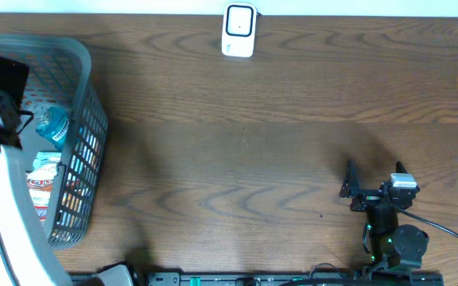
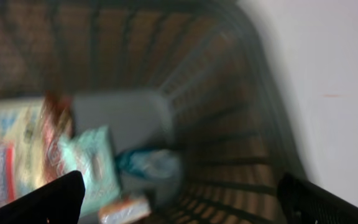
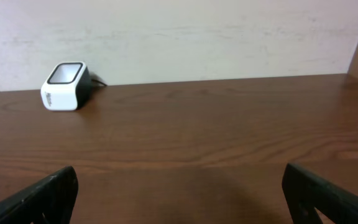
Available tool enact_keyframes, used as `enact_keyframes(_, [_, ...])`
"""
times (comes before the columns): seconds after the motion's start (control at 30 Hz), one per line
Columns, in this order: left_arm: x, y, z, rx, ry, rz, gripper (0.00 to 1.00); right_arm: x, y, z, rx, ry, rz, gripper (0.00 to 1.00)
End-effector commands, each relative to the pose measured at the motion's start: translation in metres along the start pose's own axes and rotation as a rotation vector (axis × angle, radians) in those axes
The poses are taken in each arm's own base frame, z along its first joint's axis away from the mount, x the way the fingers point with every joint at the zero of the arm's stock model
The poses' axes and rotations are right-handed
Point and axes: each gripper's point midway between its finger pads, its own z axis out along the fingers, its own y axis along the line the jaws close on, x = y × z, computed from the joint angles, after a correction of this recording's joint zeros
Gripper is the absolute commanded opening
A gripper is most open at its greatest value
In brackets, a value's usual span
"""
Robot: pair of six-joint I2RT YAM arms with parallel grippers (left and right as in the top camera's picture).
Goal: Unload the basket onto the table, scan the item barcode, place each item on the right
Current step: 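Reach the left gripper into the grey basket toward the mouthwash bottle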
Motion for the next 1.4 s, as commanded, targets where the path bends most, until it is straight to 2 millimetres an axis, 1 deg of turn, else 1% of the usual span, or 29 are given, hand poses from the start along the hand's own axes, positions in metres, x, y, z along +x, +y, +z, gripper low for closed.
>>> enact_keyframes(0.0, [0.016, 0.019, 0.030, -0.121, 0.089, -0.266, 0.99, 0.001, 0.004, 0.000, -0.016, 0.001, 0.012, 0.99])
enact_keyframes(0.13, [0.032, 0.022, 0.056, -0.187, 0.155, -0.349, 0.99, 0.001, 0.004, 0.000, -0.016, 0.001, 0.012, 0.99])
enact_keyframes(0.23, [0.037, 0.019, 0.065, -0.192, 0.172, -0.395, 0.99, 0.001, 0.004, 0.000, -0.016, 0.001, 0.012, 0.99])
enact_keyframes(0.4, [0.037, 0.024, 0.070, -0.219, 0.160, -0.377, 0.99, 0.001, 0.004, 0.000, -0.016, 0.001, 0.012, 0.99])
enact_keyframes(0.47, [0.037, 0.024, 0.070, -0.225, 0.159, -0.405, 0.99, 0.001, 0.004, 0.000, -0.016, 0.001, 0.012, 0.99])
enact_keyframes(0.57, [0.040, 0.027, 0.071, -0.253, 0.152, -0.526, 0.99, 0.001, 0.004, 0.000, -0.016, 0.001, 0.012, 0.99])
enact_keyframes(0.63, [0.044, 0.030, 0.075, -0.283, 0.147, -0.633, 0.99, 0.001, 0.004, 0.000, -0.016, 0.001, 0.012, 0.99])
enact_keyframes(0.7, [0.049, 0.031, 0.081, -0.307, 0.156, -0.688, 0.99, 0.001, 0.004, 0.000, -0.016, 0.001, 0.012, 0.99])
enact_keyframes(0.8, [0.062, 0.032, 0.096, -0.349, 0.193, -0.738, 0.99, 0.001, 0.004, 0.000, -0.016, 0.001, 0.012, 0.99])
enact_keyframes(0.83, [0.070, 0.031, 0.110, -0.368, 0.218, -0.740, 0.99, 0.001, 0.004, 0.000, -0.016, 0.001, 0.012, 0.99])
enact_keyframes(0.93, [0.082, 0.026, 0.130, -0.378, 0.263, -0.743, 0.99, 0.001, 0.004, 0.000, -0.016, 0.001, 0.012, 0.99])
enact_keyframes(1.07, [0.095, 0.022, 0.151, -0.386, 0.310, -0.755, 0.98, 0.001, 0.004, 0.000, -0.016, 0.001, 0.012, 0.99])
enact_keyframes(1.17, [0.106, 0.028, 0.164, -0.435, 0.327, -0.772, 1.00, 0.001, 0.004, 0.000, -0.016, 0.001, 0.012, 0.99])
enact_keyframes(1.23, [0.109, 0.030, 0.165, -0.447, 0.332, -0.769, 0.87, 0.001, 0.004, 0.000, -0.016, 0.001, 0.012, 0.99])
enact_keyframes(1.27, [0.109, 0.030, 0.164, -0.450, 0.332, -0.768, 0.75, 0.001, 0.004, 0.000, -0.016, 0.001, 0.012, 0.99])
enact_keyframes(1.33, [0.109, 0.031, 0.162, -0.453, 0.334, -0.768, 0.64, 0.001, 0.004, 0.000, -0.016, 0.001, 0.012, 0.99])
enact_keyframes(1.37, [0.109, 0.032, 0.161, -0.455, 0.335, -0.766, 0.60, 0.001, 0.004, 0.000, -0.016, 0.001, 0.012, 0.99])
